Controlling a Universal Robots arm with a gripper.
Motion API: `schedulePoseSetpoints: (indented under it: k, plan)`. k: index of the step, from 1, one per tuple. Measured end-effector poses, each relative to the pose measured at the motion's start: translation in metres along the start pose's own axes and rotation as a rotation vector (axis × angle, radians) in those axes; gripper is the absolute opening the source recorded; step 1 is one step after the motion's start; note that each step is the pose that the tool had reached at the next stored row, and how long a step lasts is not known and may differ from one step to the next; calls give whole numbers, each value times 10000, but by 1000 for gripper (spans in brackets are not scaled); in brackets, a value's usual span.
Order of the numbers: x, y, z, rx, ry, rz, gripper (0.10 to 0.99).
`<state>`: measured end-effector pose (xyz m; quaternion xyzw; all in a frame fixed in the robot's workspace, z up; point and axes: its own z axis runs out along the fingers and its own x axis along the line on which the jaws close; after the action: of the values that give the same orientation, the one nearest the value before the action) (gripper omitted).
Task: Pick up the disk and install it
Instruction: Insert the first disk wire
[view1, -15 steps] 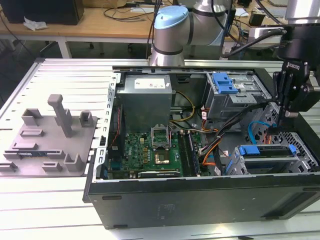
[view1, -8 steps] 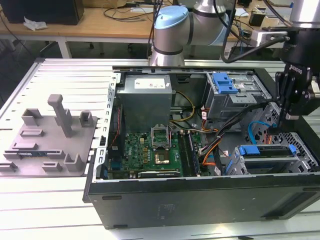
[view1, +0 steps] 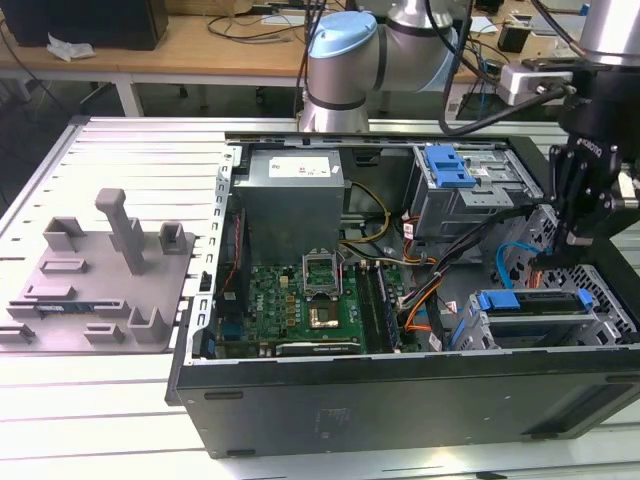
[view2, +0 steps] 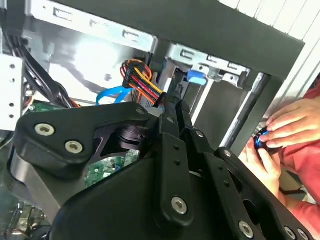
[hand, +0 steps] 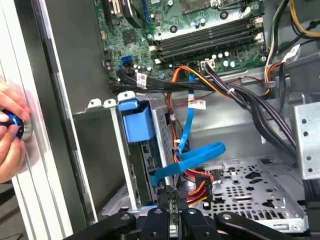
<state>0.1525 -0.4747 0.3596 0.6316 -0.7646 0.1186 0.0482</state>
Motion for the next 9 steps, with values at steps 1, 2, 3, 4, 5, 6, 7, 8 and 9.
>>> schedulePoseSetpoints:
  k: [1,2,3,4,5,6,7,8,9]
  plan:
    - [41,35,5,-1,-5,1,169]
    - [88,58,13,-2,-8,1,169]
    - [115,63,19,-1,-17,2,169]
    - [140,62,24,-4,-41,4,169]
    - [165,58,31,-11,-135,-7,169]
    - [174,57,33,-12,-255,-57,169]
    - [177,57,34,-13,-358,-119,169]
    - [182,56,35,-10,-404,-167,169]
    - [181,56,35,-8,-406,-176,169]
